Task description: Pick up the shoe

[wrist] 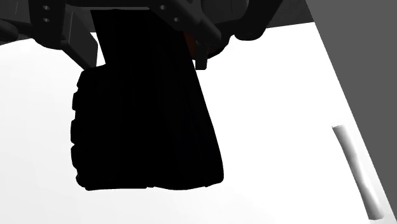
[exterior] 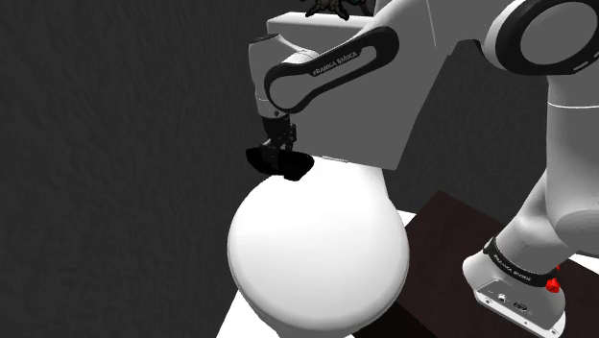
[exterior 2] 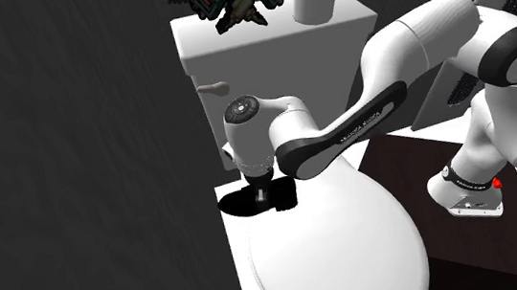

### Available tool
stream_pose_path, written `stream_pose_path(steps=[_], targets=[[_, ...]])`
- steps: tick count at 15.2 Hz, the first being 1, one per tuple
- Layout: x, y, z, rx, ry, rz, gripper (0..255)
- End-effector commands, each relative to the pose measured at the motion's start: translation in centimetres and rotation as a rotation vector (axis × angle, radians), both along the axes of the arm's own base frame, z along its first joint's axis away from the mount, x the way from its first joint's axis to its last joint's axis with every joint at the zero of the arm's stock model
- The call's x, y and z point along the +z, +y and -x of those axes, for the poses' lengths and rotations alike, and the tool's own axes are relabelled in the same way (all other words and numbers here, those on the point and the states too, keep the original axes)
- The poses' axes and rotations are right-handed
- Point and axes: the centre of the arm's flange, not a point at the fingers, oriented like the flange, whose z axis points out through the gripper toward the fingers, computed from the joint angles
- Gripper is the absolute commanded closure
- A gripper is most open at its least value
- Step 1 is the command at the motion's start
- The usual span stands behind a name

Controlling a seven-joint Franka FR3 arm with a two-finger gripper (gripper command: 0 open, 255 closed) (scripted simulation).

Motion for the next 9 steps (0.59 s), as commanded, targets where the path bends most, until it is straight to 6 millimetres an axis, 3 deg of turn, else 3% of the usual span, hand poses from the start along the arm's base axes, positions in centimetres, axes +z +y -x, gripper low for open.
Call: stream_pose_path(steps=[1,9], targets=[[1.0,0.0,-0.1,0.000,-0.001,0.000,255],[5.2,0.0,-0.1,0.000,-0.001,0.000,255]])
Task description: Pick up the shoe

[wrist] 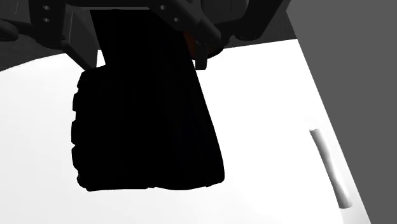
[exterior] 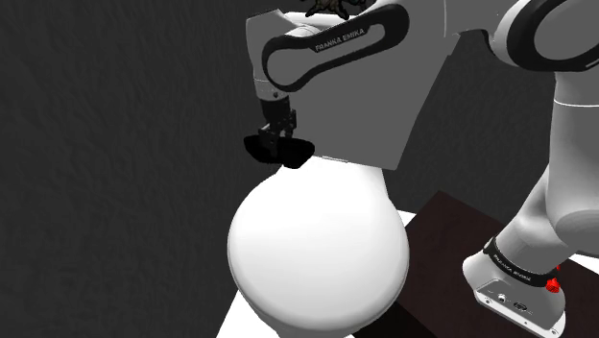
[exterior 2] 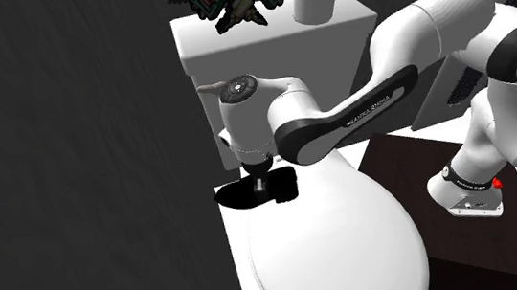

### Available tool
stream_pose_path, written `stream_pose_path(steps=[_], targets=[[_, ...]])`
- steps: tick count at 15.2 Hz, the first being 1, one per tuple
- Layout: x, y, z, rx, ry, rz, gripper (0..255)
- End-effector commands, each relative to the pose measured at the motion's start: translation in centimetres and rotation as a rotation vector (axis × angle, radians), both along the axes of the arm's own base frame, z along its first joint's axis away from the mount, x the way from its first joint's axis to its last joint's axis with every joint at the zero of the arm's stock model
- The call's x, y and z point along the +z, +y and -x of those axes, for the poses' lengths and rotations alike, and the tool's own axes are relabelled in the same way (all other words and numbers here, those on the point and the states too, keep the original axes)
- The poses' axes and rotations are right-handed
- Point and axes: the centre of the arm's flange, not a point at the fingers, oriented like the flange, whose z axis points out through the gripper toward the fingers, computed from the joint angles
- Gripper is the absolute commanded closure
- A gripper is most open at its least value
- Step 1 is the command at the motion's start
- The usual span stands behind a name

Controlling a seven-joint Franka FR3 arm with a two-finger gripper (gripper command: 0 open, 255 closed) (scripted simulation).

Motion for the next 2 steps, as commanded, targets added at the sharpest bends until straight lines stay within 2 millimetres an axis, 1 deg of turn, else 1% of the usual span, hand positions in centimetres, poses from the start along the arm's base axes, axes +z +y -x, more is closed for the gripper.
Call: stream_pose_path(steps=[1,2], targets=[[0.61,-0.03,-0.02,0.000,-0.001,0.000,255],[0.61,-0.03,-0.02,0.000,-0.001,0.000,255]])
